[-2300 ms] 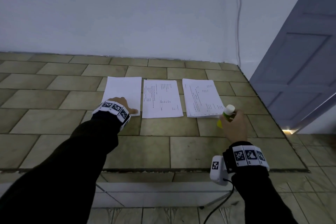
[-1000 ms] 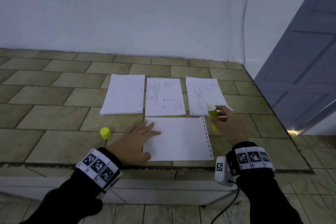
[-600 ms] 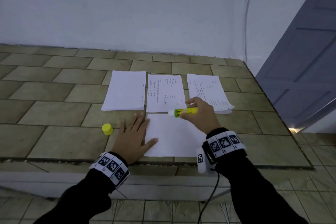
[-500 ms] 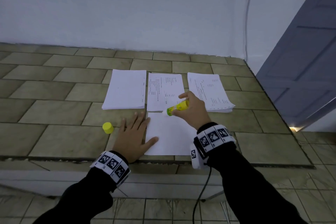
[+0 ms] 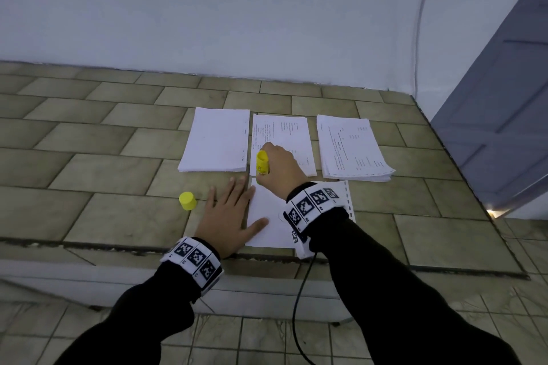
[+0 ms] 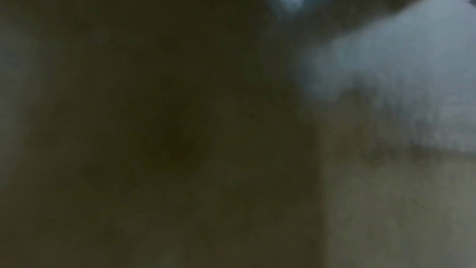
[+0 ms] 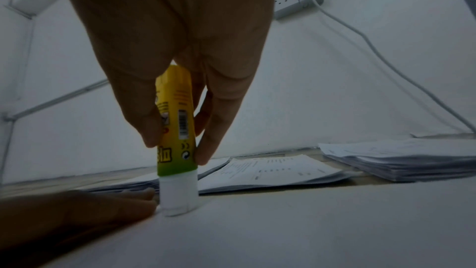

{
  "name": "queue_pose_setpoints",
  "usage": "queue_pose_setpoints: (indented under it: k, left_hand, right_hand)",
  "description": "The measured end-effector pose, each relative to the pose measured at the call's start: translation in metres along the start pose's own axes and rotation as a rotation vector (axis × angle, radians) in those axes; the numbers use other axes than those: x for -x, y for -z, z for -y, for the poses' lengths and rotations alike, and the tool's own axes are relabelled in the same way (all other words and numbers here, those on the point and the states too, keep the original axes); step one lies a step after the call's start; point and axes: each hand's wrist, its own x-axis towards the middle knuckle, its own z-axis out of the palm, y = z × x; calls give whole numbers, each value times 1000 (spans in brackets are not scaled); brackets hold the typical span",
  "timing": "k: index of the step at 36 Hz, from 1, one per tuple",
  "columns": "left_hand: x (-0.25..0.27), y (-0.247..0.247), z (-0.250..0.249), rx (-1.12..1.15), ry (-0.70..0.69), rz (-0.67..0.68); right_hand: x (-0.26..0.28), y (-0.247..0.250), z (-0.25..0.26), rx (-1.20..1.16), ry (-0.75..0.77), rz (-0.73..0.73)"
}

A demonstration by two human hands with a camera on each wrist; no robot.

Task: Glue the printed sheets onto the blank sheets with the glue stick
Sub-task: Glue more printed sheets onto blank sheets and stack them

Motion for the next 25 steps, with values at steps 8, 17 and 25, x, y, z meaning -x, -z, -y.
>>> queue_pose_setpoints:
  k: [8,17,25]
  left_hand:
    - [0,1,-2,10,3,-8]
    - [2,1,0,6,0,-19]
    - [1,-1,0,-34,-4,-13]
  right_hand:
    - [6,3,-8,24,-17,-12]
    - [39,41,-71,-48,-163,-145]
    - [64,69,-109,-154,-331,-242]
